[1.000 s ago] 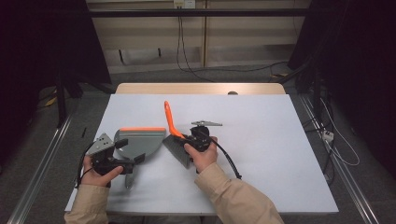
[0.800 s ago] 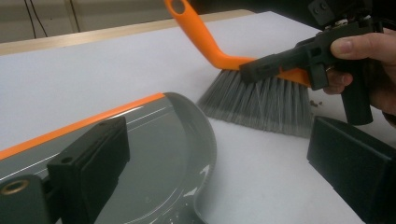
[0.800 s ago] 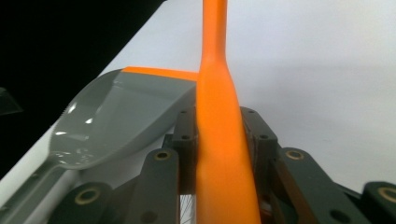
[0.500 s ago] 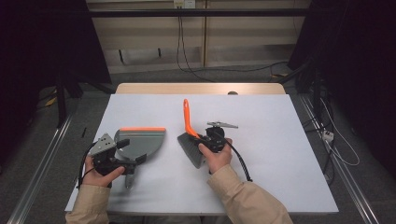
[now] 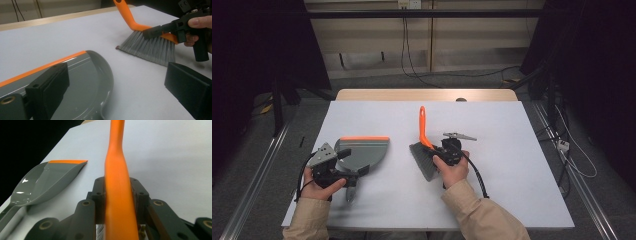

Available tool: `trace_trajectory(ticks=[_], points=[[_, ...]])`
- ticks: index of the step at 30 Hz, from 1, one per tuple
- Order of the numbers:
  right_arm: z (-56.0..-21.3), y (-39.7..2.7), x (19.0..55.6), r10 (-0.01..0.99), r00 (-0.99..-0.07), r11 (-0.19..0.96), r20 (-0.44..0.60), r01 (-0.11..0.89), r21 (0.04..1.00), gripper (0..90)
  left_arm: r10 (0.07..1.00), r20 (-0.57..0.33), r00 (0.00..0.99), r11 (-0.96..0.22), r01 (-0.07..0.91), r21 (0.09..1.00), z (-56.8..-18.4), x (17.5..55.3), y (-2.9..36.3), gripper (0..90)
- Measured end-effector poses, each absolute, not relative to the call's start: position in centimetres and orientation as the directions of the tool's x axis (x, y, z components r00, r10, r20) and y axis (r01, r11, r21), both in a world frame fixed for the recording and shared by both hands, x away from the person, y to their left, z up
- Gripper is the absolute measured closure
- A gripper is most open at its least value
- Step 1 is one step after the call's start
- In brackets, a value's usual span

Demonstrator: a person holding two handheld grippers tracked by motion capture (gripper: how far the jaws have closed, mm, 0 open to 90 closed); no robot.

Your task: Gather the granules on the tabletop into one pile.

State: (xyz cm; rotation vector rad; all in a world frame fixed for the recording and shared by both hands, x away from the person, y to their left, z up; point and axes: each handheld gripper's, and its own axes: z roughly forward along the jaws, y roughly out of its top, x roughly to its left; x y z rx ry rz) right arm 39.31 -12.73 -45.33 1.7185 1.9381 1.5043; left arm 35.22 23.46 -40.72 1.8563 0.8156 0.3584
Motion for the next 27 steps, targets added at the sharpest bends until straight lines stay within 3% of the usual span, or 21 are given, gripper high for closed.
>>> trace_trajectory(ticks=[8,18,27], points=[[-45.3,-13.2,39.4,0.781,-0.328,-0.198,0.531,0.676,0.709,70.7,0.679,-0.122,0.724,-0.237,0.373,0.897,-40.7,35.3,23.3,5.7],[-43.2,-13.1,40.3,0.72,-0.404,-0.207,0.564,0.651,0.731,71.0,0.679,-0.124,0.723,-0.235,0.375,0.897,-40.8,35.4,23.5,5.7],[-41.3,-14.5,43.6,0.726,-0.606,0.01,0.325,0.482,0.876,71.0,0.682,-0.13,0.72,-0.232,0.381,0.895,-40.9,35.4,23.6,5.7]])
